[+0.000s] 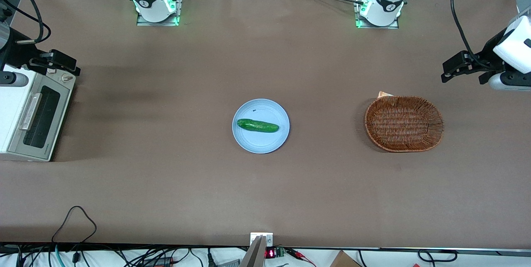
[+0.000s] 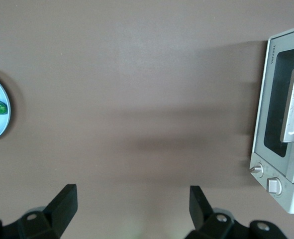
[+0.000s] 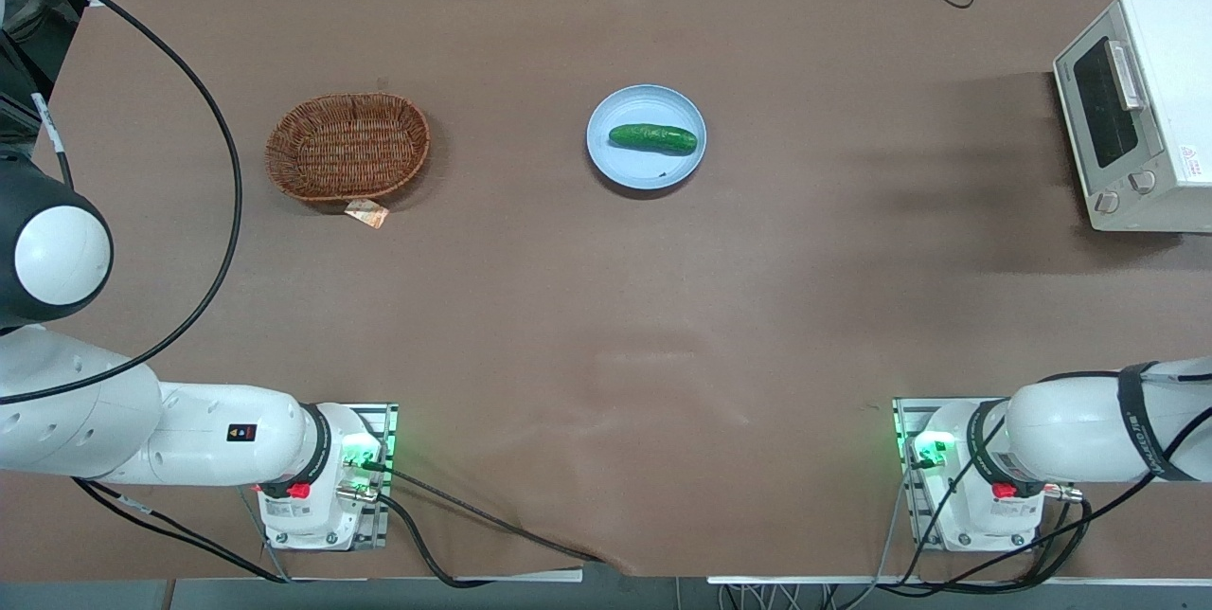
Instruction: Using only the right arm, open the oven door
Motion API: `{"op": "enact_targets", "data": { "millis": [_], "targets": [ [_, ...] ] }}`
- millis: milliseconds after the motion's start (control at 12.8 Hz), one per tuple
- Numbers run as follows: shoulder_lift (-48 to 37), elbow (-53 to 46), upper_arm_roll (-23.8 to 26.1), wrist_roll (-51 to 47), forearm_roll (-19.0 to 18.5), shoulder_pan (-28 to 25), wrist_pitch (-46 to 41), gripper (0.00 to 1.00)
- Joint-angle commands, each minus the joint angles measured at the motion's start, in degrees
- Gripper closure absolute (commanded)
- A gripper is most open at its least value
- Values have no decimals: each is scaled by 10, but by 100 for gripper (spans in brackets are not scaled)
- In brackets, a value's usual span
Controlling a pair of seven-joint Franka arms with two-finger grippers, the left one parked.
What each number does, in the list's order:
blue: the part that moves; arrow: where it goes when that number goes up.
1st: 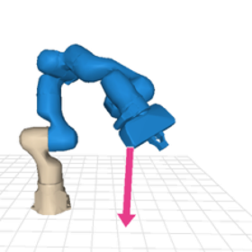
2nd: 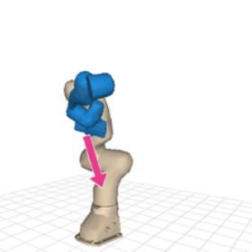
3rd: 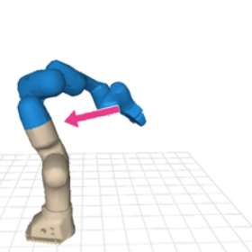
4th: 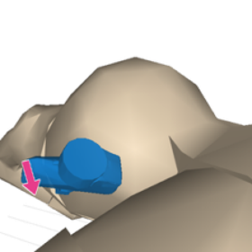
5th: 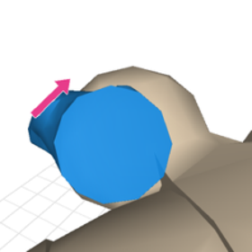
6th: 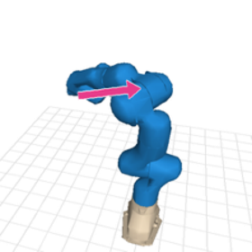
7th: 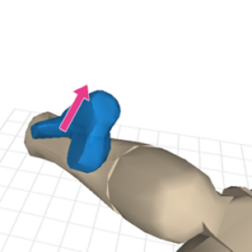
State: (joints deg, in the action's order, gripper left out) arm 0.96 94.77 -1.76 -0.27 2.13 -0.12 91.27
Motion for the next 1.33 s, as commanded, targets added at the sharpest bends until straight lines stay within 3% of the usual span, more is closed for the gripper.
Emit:
{"op": "enact_targets", "data": {
  "millis": [0, 1251],
  "targets": [
    [2, -8, 2, 4, 1, 3, -6, 0],
    [4, -9, 1, 19, 9, 5, -13, 0]
  ]
}}
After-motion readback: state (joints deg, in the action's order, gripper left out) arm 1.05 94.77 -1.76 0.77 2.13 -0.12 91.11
